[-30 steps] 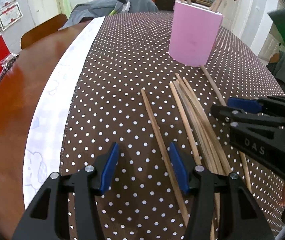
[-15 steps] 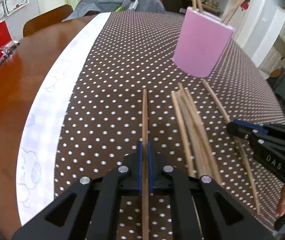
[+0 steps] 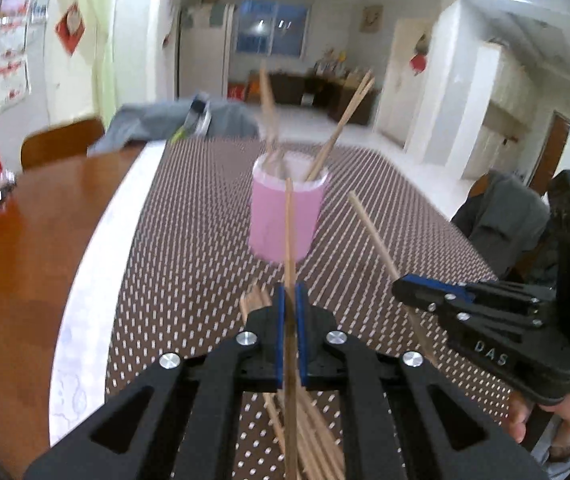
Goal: Organize utensils
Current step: 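Lift both held chopsticks and carry them over the pink cup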
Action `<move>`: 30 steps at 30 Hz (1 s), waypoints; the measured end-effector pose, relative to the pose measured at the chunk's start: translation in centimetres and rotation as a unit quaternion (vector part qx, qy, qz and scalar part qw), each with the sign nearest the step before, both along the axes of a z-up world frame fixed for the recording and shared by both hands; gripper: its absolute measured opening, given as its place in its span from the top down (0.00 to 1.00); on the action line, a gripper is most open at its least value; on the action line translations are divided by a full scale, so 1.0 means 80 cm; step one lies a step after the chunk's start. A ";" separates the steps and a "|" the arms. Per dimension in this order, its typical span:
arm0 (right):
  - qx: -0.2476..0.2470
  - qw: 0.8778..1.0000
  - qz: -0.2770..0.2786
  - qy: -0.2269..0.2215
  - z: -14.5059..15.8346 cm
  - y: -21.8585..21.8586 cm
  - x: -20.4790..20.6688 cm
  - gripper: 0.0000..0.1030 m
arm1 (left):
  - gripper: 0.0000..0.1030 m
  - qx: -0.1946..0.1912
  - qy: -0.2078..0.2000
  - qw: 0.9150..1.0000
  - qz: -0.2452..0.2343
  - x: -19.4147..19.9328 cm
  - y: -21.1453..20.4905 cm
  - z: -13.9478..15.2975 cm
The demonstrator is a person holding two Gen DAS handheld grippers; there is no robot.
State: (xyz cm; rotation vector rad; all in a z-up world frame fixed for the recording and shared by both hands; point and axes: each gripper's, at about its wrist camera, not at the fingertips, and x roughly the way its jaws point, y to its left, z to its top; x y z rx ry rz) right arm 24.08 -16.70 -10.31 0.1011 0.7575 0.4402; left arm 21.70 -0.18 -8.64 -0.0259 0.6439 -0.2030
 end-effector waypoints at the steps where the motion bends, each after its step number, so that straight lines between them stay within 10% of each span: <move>1: 0.006 1.000 0.000 -0.006 0.005 -0.001 -0.001 0.94 | 0.95 0.004 -0.014 1.000 -0.003 -0.004 -0.005 0.006; 16: 0.101 0.976 -0.041 -0.187 0.103 -0.022 -0.030 0.94 | 0.94 0.005 -0.217 0.976 -0.004 -0.038 -0.044 0.081; 30: 0.147 0.941 -0.059 -0.299 0.136 -0.012 0.011 0.94 | 0.94 0.006 -0.290 0.957 0.013 0.019 -0.055 0.113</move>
